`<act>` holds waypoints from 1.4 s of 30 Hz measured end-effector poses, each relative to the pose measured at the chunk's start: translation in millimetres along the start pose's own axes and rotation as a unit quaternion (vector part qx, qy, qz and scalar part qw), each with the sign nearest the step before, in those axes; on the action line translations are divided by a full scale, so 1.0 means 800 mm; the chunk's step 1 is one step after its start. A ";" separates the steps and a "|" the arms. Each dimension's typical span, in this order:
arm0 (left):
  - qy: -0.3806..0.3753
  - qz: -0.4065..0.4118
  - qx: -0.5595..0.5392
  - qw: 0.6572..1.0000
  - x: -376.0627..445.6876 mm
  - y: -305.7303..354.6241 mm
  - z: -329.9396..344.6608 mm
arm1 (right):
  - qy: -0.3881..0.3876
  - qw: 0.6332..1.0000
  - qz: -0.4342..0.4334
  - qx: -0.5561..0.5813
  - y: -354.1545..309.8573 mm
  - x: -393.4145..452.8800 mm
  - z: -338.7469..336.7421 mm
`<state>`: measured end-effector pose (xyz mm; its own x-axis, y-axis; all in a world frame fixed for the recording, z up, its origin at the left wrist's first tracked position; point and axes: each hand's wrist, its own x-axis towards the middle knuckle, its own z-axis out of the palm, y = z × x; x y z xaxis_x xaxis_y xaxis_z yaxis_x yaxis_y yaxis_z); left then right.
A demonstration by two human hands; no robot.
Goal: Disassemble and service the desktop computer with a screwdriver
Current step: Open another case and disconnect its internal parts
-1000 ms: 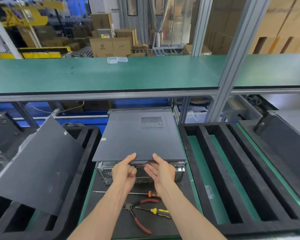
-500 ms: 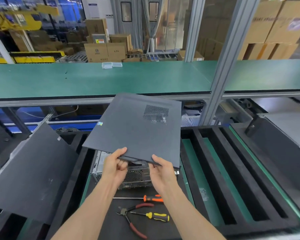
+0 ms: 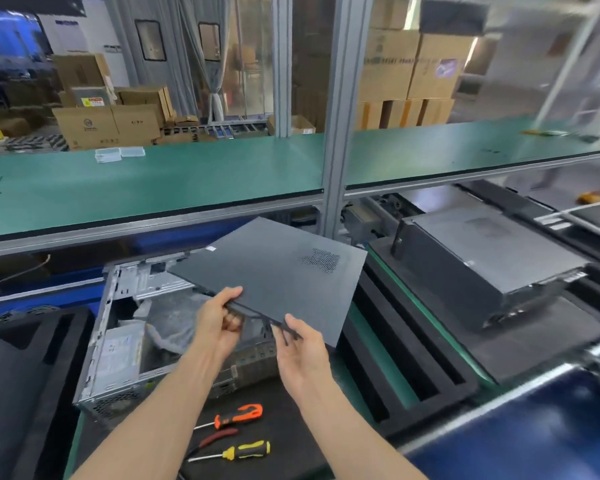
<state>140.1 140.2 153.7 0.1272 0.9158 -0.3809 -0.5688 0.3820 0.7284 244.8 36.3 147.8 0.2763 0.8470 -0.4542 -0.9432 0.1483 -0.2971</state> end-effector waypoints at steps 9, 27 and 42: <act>-0.022 -0.061 0.052 0.997 0.004 -0.070 0.089 | 0.055 0.992 -0.077 0.079 -0.063 -0.007 -0.041; -0.046 -0.070 0.168 0.982 0.051 -0.151 0.185 | 0.081 0.987 -0.107 0.094 -0.135 0.009 -0.049; -0.189 -0.073 0.254 0.946 0.063 -0.158 0.277 | 0.070 0.974 -0.200 0.084 -0.205 0.049 -0.021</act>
<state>398.5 165.6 168.2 0.5099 0.7914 -0.3371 -0.0720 0.4298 0.9000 413.7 36.5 164.9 0.6390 0.6285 -0.4435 -0.7687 0.5429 -0.3381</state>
